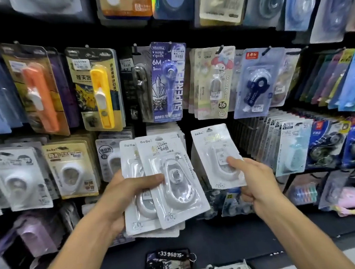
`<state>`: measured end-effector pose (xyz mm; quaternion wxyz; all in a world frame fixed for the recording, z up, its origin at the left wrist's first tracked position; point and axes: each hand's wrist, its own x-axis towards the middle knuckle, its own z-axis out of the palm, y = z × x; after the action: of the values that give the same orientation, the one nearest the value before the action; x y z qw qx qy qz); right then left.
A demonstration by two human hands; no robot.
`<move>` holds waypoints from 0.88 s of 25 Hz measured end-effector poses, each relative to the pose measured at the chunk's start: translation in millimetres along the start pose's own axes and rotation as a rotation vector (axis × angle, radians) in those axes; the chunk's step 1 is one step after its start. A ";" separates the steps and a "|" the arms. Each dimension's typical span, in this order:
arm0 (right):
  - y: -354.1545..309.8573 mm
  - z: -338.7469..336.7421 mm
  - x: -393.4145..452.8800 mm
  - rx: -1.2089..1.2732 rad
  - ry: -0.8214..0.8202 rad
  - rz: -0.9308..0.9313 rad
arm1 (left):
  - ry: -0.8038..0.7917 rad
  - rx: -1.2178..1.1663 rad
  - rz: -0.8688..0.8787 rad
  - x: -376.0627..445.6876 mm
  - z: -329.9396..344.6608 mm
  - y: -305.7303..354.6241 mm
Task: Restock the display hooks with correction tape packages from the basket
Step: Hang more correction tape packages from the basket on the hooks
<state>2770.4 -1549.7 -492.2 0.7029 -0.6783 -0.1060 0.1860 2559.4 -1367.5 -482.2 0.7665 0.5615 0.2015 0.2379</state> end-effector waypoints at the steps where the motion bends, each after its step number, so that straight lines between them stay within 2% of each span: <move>1: -0.4 -0.2 0.4 0.030 0.043 0.004 | -0.001 -0.022 0.005 1.3 2.9 -1.0; 4: -0.9 -4.1 -0.6 0.018 0.072 0.015 | -0.016 -0.033 0.023 6.9 12.2 4.3; 7: -3.8 1.3 1.0 0.003 0.000 0.092 | -0.012 -0.039 0.045 7.9 16.3 7.3; 10: -3.3 15.7 -18.4 -0.187 -0.070 -0.041 | 0.006 -0.064 0.062 2.3 16.9 2.8; 12: 2.8 27.4 -42.3 -0.214 -0.318 -0.144 | 0.025 -0.062 0.070 0.2 19.3 -2.2; 13: 6.5 32.8 -52.6 -0.191 -0.453 -0.136 | 0.032 -0.060 0.068 -1.0 21.3 -3.8; 14: 7.9 36.6 -58.9 -0.148 -0.519 -0.113 | 0.030 -0.055 0.062 -1.0 23.8 -4.5; 16: 4.1 38.2 -59.7 0.013 -0.453 -0.046 | -0.017 -0.068 0.015 1.5 28.6 -5.2; 18: -1.2 29.5 -51.4 0.078 -0.282 -0.008 | -0.055 -0.080 -0.027 3.0 30.7 -2.6; 22: -2.8 2.8 -25.0 -0.109 -0.041 -0.104 | -0.004 -0.055 0.013 9.6 23.4 9.3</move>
<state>2746.9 -1557.4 -486.7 0.6715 -0.7051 -0.1654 0.1570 2579.4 -1377.4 -467.0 0.7805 0.5421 0.1895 0.2472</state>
